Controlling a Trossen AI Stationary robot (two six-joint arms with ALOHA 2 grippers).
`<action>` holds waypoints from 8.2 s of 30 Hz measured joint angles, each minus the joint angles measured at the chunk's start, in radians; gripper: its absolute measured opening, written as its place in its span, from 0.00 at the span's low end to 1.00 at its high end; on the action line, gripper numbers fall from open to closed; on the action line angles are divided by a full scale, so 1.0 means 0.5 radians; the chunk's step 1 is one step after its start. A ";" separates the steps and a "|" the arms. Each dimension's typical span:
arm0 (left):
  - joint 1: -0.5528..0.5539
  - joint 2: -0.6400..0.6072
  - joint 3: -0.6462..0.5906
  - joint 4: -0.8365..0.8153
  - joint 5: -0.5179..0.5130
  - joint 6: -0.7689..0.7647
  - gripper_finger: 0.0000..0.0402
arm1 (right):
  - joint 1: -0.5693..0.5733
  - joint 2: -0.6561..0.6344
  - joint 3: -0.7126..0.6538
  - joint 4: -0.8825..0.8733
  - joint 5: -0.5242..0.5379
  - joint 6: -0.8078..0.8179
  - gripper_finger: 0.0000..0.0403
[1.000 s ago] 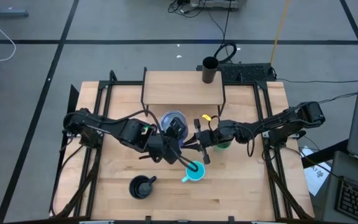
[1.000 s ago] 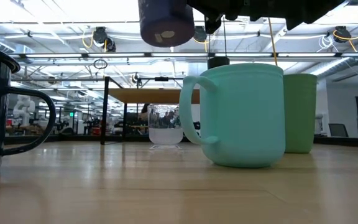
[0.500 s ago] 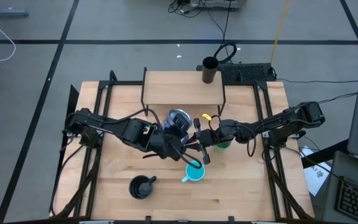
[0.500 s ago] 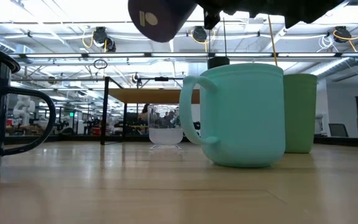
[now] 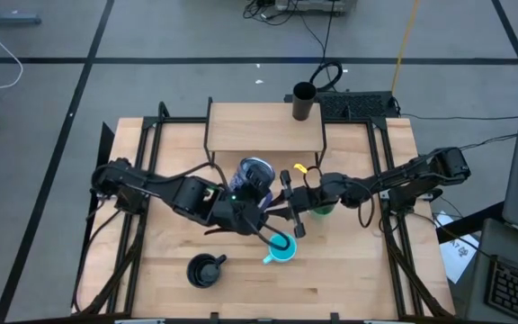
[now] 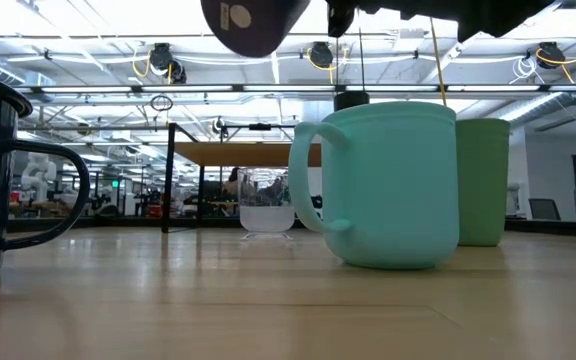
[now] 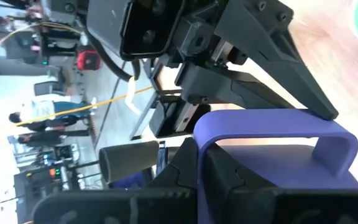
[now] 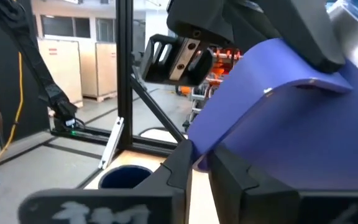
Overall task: Stack small to large cups/mugs on shelf
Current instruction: Put the blue mug on the shelf
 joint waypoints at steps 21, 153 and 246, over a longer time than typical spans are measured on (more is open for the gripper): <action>-0.033 0.004 -0.003 0.308 -0.215 0.173 0.01 | -0.005 -0.004 0.002 0.159 -0.199 0.183 0.22; 0.827 -0.148 -1.597 3.189 0.867 -0.727 0.27 | -0.111 -0.412 -0.372 -0.212 1.728 -1.201 0.03; 1.607 -0.703 -1.608 3.111 2.500 -1.278 0.02 | 0.626 -1.484 -0.373 -1.871 1.685 -0.375 0.37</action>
